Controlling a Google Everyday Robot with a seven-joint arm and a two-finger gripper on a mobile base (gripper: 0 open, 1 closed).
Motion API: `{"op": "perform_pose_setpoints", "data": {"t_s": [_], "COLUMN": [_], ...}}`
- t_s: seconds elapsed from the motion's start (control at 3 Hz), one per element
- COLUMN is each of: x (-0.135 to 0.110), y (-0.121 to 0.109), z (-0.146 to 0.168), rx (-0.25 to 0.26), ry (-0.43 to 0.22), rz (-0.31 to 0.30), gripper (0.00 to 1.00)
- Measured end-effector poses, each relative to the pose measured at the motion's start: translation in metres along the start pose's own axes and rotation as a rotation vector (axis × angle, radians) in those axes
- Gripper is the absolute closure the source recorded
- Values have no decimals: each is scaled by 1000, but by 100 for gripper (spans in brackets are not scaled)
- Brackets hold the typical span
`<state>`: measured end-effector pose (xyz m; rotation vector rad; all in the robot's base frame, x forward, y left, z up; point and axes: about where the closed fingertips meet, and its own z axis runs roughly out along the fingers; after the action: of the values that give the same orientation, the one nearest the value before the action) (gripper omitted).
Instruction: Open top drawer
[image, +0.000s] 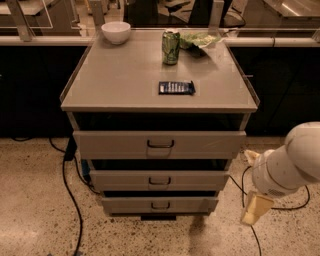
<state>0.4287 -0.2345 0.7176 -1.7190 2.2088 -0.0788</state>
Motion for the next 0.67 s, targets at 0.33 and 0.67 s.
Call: {"op": "perform_pose_setpoints", "data": {"t_s": [0.33,0.67], "x": [-18,-31], "y": [13,21], "z": [41,82], "rx": [-26,9], "ry": [37,61], "rz": [-34,-52], "gripper": [0,0]}}
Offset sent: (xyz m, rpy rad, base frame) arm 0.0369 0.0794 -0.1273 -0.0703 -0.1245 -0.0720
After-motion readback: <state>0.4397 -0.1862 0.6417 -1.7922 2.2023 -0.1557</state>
